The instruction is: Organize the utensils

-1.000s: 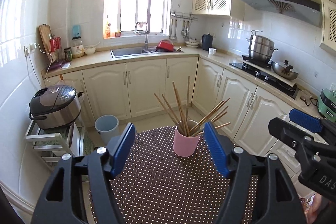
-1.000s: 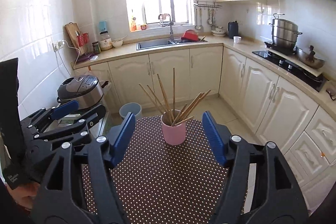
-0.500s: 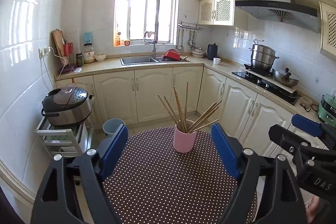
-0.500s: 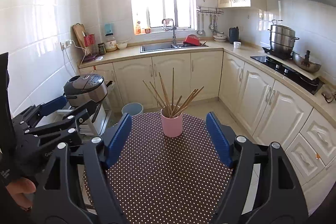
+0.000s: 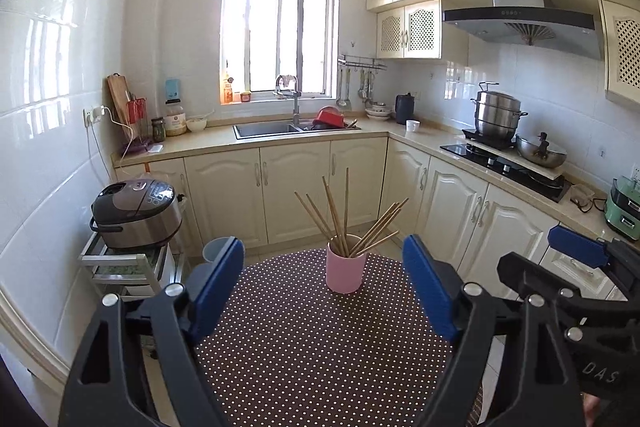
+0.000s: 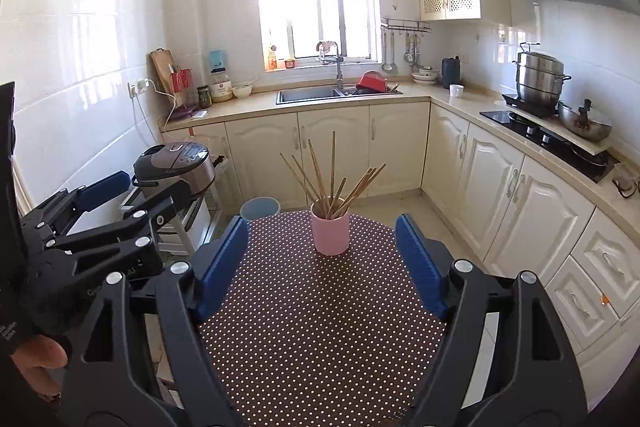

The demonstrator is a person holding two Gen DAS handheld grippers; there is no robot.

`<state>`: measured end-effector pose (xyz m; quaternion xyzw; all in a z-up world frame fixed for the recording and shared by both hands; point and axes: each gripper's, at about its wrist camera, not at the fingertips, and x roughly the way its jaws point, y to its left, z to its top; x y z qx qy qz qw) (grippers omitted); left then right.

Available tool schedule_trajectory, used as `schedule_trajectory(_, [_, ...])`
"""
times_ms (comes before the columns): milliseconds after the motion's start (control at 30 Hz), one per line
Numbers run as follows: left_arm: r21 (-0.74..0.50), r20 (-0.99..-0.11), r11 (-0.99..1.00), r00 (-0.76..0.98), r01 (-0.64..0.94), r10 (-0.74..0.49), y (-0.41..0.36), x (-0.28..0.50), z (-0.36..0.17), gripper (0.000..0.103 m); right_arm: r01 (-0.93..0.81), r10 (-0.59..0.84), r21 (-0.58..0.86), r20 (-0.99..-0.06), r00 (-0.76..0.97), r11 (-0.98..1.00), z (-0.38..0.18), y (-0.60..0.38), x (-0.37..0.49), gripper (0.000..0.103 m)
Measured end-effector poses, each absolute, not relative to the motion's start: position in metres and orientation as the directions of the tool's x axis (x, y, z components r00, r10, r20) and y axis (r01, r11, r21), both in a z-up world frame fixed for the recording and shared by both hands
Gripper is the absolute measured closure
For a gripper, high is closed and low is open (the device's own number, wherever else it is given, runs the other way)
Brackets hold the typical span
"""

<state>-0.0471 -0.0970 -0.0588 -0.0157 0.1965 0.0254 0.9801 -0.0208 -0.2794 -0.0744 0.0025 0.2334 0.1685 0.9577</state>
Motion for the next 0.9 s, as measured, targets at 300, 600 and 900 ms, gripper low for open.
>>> schedule_trajectory(300, [-0.02,-0.376,0.998,0.926,-0.057,0.045,-0.103,-0.058,-0.056,0.023,-0.334,0.336,0.085,-0.443,0.831,0.939,-0.073,-0.284,-0.027,0.027])
schedule_trajectory(600, [-0.02,-0.379,0.998,0.924,-0.054,0.043,-0.103,-0.058,-0.055,0.023,-0.339,0.342,0.091,-0.447,0.827,0.937,-0.072,-0.285,-0.031,0.027])
schedule_trajectory(900, [-0.014,-0.379,0.998,0.924,-0.054,0.044,-0.105,-0.061,-0.055,0.023,-0.341,0.346,0.094,-0.446,0.826,0.935,-0.072,-0.287,-0.032,0.027])
